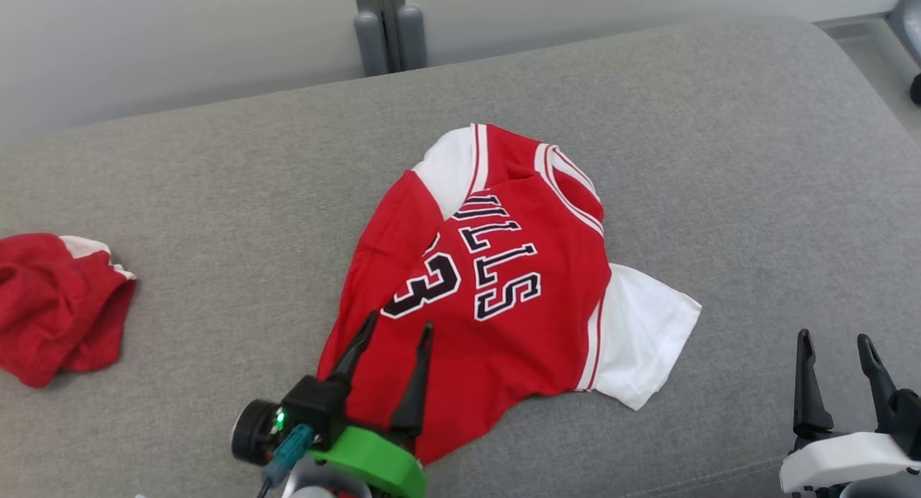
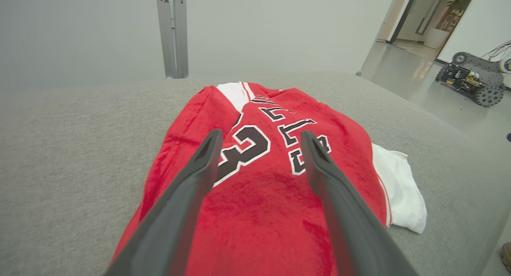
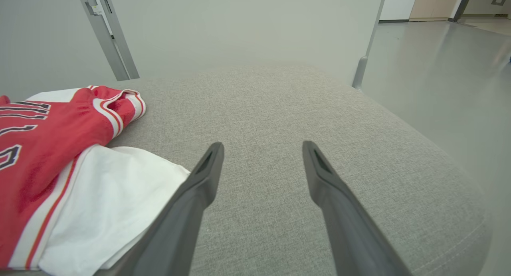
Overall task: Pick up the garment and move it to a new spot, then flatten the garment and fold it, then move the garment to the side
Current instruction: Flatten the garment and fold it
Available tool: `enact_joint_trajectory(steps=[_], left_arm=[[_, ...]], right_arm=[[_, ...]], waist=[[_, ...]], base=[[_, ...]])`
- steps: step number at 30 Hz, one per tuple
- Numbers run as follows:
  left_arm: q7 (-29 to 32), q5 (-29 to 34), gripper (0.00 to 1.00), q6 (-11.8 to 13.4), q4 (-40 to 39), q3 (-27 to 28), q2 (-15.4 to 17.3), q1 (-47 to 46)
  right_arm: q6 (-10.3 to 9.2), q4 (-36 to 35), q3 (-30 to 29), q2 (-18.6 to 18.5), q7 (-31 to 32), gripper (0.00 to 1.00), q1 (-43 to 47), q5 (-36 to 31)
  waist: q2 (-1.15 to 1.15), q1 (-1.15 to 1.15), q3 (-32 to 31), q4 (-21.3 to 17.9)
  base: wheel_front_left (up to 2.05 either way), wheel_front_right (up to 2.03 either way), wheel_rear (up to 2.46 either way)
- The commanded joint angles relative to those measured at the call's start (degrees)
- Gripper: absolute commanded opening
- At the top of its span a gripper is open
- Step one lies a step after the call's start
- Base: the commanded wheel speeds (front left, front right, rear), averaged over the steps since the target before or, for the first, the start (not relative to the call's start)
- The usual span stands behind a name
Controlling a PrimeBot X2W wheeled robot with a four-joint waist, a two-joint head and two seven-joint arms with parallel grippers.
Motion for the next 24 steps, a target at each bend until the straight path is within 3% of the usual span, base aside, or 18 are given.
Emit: enact_joint_trajectory(steps=[1,8,15,24], left_arm=[[0.02,1.5,1.0,0.39,-0.94,2.24,0.16,2.84],[0.04,8.45,1.0,-0.36,-4.94,15.48,-1.75,13.95],[0.03,14.28,1.0,-4.97,-5.52,23.8,-4.03,19.23],[0.04,17.97,1.0,-9.27,-6.76,31.68,-6.21,22.98]], right_arm=[[-0.08,-0.29,-0.29,-0.08,-0.17,1.0,0.99,-0.7],[-0.08,-0.61,-1.15,-0.09,-0.18,1.0,3.27,-1.64],[-0.08,-1.08,-0.22,-0.08,-0.17,1.0,4.18,-4.65],[-0.08,-0.84,1.51,-0.11,-0.18,1.0,3.66,-6.67]], waist=[[0.0,0.0,-3.37,3.8],[0.0,0.0,-6.25,8.65],[0.0,0.0,-7.23,11.45],[0.0,0.0,-8.66,11.87]], base=[[0.0,0.0,0.0],[0.0,0.0,0.0],[0.0,0.0,0.0],[0.0,0.0,0.0]])
